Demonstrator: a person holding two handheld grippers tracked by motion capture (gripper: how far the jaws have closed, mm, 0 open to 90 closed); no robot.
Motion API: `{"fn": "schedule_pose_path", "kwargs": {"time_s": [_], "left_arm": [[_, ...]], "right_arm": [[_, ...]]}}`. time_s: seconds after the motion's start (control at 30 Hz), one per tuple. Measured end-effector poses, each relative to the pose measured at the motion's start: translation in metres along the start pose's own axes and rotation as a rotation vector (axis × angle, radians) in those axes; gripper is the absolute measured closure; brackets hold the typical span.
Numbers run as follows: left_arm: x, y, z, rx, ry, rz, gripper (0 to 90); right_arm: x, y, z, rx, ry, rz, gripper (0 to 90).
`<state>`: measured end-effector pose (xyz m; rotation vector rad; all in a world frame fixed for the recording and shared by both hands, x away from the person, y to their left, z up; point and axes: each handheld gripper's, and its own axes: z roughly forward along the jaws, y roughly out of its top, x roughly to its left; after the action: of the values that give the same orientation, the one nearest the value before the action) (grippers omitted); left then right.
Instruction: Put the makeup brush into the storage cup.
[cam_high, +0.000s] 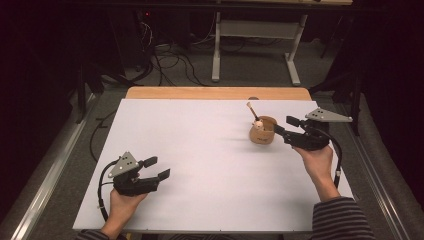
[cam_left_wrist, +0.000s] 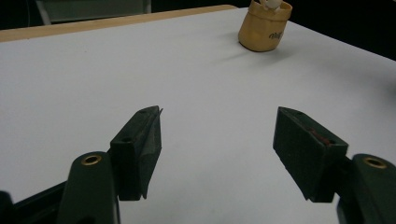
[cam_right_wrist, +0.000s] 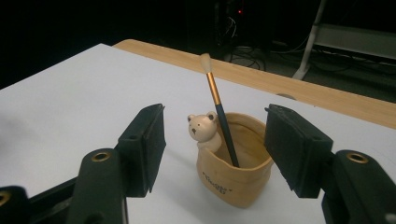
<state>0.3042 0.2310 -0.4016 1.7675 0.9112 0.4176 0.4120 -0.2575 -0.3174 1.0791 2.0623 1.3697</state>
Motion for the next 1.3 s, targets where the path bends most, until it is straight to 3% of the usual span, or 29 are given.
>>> {"fn": "schedule_pose_path", "kwargs": {"time_s": [0.9,1.3], "left_arm": [[0.000,0.000,0.000,0.000,0.001,0.002,33.2],[-0.001,0.000,0.000,0.004,0.004,0.005,33.2]], "right_arm": [[0.006,-0.014,-0.028,-0.052,0.031,0.020,36.7],[0.009,-0.023,-0.035,-0.045,0.039,0.023,34.1]]}}
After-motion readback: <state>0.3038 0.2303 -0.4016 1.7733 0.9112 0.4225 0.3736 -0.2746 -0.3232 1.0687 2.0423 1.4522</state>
